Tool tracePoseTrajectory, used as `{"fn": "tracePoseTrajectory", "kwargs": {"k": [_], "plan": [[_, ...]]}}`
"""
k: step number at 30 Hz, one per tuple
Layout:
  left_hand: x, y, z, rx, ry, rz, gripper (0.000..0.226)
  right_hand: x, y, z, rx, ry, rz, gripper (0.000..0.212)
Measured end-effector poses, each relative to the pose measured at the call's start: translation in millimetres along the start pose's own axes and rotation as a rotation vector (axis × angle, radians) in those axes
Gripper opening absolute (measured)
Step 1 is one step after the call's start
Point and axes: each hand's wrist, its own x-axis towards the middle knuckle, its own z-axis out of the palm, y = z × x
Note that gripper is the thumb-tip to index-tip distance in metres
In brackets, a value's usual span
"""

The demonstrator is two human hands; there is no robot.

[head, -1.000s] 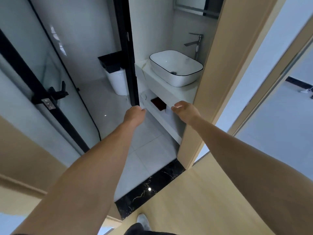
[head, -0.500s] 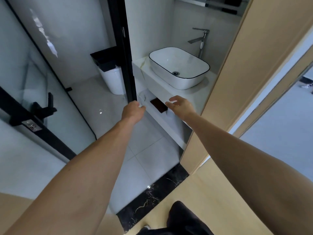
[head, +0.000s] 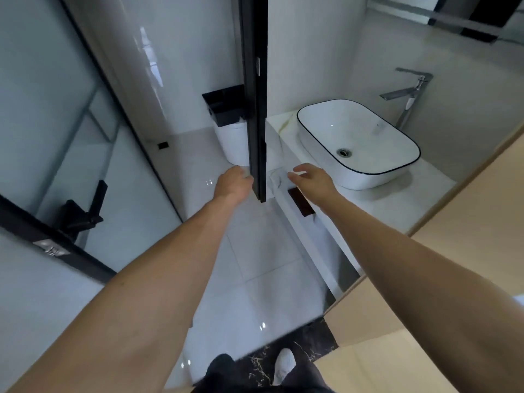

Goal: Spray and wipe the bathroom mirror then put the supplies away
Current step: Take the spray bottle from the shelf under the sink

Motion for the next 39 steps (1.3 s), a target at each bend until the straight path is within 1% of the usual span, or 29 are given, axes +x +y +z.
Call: {"fn": "tracePoseTrajectory", "kwargs": {"k": [1,4,5,9,14,18,20,23,25,27,29,32,34,39], "plan": [[8.2,1.1,0.8,-0.007,0.005,-0.017,0.015,9.6,-1.3,0.6,0.005,-0.014,-0.009,0.044],[26.2,3.1,2.5,-0.028,0.017,-0.064,0.036,34.9,-2.3,5.9,-0.001,-0.046,-0.016,0.043],[31.8,1.3,3.4,-0.031,0.011,-0.078,0.04,41.6,-2.1,8.6,-0.006,-0.056,-0.013,0.043],[56.6,-6.5,4.4,-0.033,-0.024,-0.1,0.048,64.2,-2.2,19.4,-0.02,-0.076,-0.007,0.043],[97.4,-12.1,0.7,-0.008,-0.049,-0.076,0.045,91.3,-7.8,27.2,-0.014,-0.037,-0.002,0.043],[131.8,-11.0,-6.0,0.021,-0.074,0.001,0.028,117.1,-19.6,36.6,0.024,0.03,0.011,0.043],[151.3,-13.0,-8.5,-0.003,-0.083,0.026,0.026,129.5,-27.4,43.6,0.036,0.059,0.024,0.043],[186.5,-20.3,-6.5,-0.005,-0.092,0.045,0.024,150.3,-33.1,56.2,0.01,0.098,0.017,0.044],[209.1,-28.9,-1.1,0.027,-0.094,0.053,0.013,166.4,-33.1,64.9,-0.039,0.106,-0.014,0.045],[228.6,-36.8,5.7,0.039,-0.108,0.041,0.009,184.7,-31.9,70.0,-0.066,0.12,-0.032,0.047],[246.5,-44.5,12.9,0.045,-0.122,0.026,0.013,205.0,-28.8,73.7,-0.069,0.13,-0.046,0.048],[278.8,-53.1,25.0,0.004,-0.109,0.004,0.031,238.7,-18.9,81.4,-0.053,0.137,-0.053,0.049],[302.3,-57.4,35.7,-0.055,-0.09,-0.023,0.039,263.6,-8.3,89.1,-0.036,0.132,-0.045,0.048],[366.7,-87.2,87.0,-0.199,-0.001,-0.014,0.035,325.4,39.8,130.8,-0.035,0.126,-0.032,0.046]]}}
